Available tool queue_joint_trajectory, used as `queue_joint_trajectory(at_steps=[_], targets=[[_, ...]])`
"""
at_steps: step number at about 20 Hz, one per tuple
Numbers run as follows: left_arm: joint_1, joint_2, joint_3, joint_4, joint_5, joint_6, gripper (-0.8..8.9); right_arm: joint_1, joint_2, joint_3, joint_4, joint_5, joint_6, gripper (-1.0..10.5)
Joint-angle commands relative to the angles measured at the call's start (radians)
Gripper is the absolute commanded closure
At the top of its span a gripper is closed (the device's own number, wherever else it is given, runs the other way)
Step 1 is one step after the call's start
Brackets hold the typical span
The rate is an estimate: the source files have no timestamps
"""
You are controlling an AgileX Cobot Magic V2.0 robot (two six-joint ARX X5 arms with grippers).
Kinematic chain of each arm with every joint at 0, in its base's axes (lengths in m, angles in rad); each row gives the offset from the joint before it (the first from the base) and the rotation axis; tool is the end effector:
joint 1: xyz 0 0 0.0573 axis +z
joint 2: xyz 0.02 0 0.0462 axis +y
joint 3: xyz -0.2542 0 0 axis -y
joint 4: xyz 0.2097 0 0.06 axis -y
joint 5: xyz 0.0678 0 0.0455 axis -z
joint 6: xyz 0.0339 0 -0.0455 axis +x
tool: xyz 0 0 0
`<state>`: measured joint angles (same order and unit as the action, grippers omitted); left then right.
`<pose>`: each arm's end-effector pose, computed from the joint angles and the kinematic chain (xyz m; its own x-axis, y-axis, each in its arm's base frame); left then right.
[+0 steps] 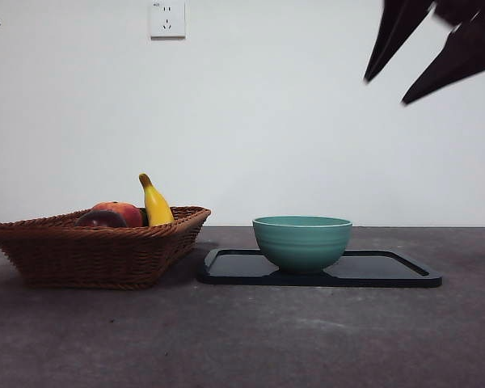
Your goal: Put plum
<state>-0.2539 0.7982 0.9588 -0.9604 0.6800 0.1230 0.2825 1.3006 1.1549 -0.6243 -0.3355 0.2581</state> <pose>0.0969 -0.0472 0.3108 0.3665 -0.7447 -0.5577 0.6999 0.6156 -0.3621 0.2274 0.0776 0.3079 0.5592 0.5052 -0.6573 -0.3033 0.8626 0.4048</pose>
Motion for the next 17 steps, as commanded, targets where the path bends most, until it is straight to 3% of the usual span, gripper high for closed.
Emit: queue_joint_trajectory(at_steps=[1,8,17], targets=[[-0.005,0.005,0.014,0.011,0.006,0.020,4.12,0.003,0.136,0.078,0.003,0.010,-0.034,6.7],[-0.005,0.005,0.014,0.011,0.007,0.021,4.12,0.003,0.415,0.155,0.086,0.031,-0.041,6.7],[-0.005,0.005,0.014,0.013,0.009,0.022,4.12,0.016,0.562,0.155,0.178,0.053,-0.041,7.1]])
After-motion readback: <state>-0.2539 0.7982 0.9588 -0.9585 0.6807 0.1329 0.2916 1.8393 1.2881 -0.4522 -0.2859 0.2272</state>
